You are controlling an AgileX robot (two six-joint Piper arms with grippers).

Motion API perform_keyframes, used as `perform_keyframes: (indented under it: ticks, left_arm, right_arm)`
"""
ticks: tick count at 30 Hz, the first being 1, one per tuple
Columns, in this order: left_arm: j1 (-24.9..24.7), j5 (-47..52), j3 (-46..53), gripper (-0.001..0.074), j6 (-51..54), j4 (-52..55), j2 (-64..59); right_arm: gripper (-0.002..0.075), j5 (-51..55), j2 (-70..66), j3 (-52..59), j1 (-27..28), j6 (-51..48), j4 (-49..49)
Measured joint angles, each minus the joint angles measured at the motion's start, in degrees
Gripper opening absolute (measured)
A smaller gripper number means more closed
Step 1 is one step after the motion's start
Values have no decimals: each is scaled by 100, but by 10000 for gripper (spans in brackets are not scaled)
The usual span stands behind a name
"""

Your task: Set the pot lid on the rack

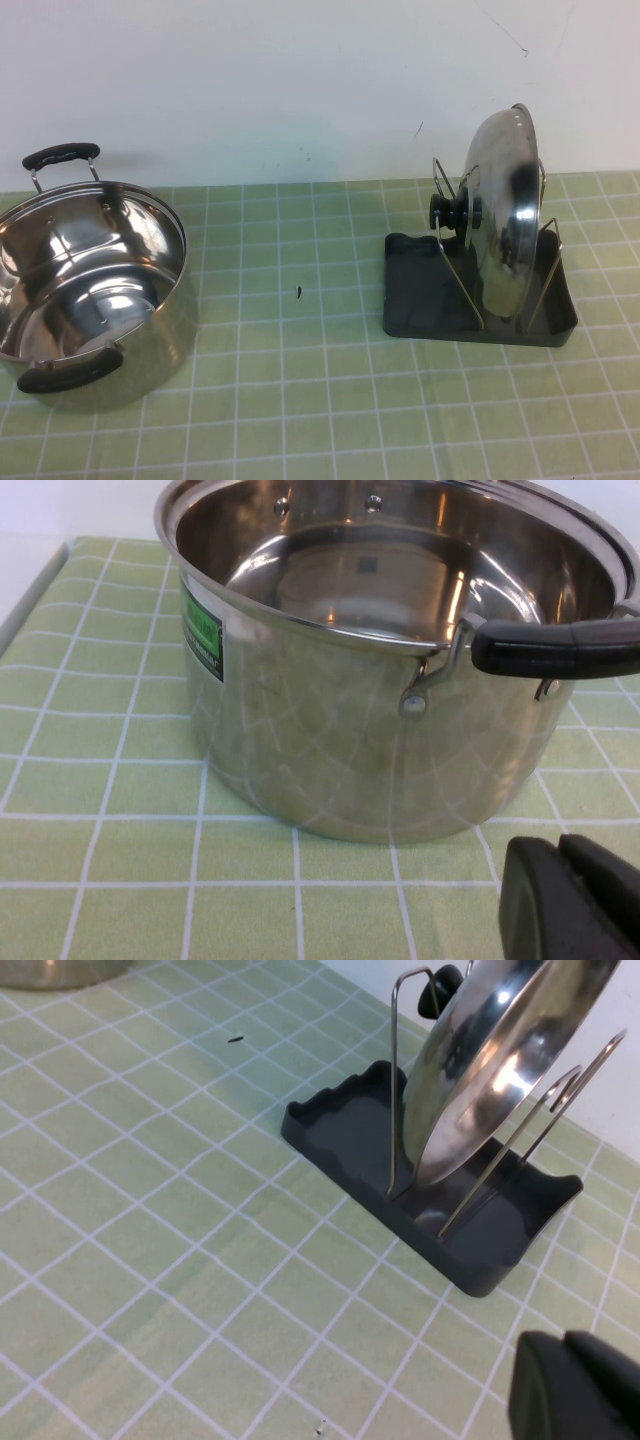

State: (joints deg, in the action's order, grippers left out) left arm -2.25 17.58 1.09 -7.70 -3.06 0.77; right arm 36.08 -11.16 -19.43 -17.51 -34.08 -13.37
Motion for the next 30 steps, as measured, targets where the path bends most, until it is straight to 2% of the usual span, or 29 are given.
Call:
perform_keyframes:
  ticks: [5, 10, 16, 21, 30]
  left_arm:
    - [0, 10, 0, -2, 0, 0, 0]
    - [0, 12, 0, -2, 0, 0, 0]
    - [0, 12, 0, -2, -12, 0, 0]
    - [0, 12, 0, -2, -12, 0, 0]
    - [0, 12, 0, -2, -12, 0, 0]
  right_arm:
    - [-1, -117, 0, 110, 0, 0, 17]
    - [-1, -282, 248, 516, 127, 0, 468]
    - [-1, -993, 1082, 1377, 1025, 110, 651]
    - [-1, -1574, 1186, 1943, 1787, 797, 980]
    - [-1, -1663, 1190, 2075, 2237, 1375, 1238]
